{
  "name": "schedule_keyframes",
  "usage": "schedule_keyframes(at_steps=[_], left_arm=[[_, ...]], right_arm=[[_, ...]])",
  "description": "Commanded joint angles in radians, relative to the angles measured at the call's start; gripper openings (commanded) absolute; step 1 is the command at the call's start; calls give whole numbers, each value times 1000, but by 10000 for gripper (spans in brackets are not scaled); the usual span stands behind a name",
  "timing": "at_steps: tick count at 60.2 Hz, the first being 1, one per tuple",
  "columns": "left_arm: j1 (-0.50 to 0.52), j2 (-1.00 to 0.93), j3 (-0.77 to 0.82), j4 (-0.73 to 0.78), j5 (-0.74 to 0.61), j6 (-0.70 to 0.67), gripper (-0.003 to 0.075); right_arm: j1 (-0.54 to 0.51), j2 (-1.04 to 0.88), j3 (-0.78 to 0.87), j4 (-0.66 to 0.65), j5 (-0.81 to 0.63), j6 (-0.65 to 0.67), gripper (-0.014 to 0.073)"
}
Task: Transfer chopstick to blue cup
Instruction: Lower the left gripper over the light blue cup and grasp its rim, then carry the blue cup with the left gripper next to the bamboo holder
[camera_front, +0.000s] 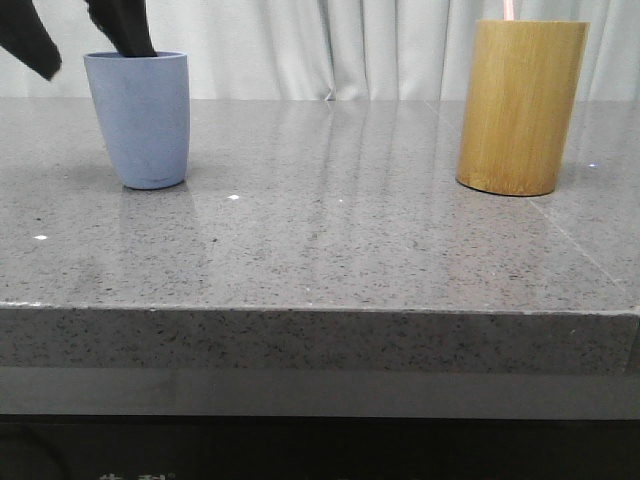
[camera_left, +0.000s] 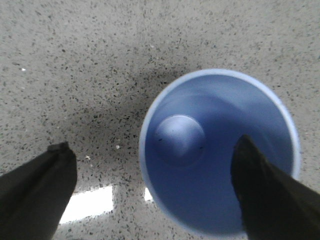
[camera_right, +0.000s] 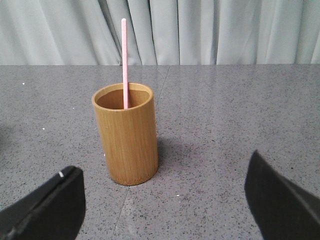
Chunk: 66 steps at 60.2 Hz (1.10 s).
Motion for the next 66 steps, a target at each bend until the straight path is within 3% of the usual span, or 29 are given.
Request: schedule_keyframes(at_steps=[1,22,32,41,66], left_arm=[[-5,-26,-40,-8,-32,-1,499],[-5,-19,-44,-10,-35,29,-18],[-18,-19,-54,-36,-27,33,-19],[-90,-16,-113,-36,-27,33,-19],[-324,185,-436,-36,24,33,-18]], right_arm=[[-8,14,-36,2,-75,-4,652],[-8,14,-36,2,-75,-4,652],[-8,14,-36,2,-75,-4,652],[-8,14,-36,2,-75,-4,652],[-8,14,-36,2,-75,-4,652]])
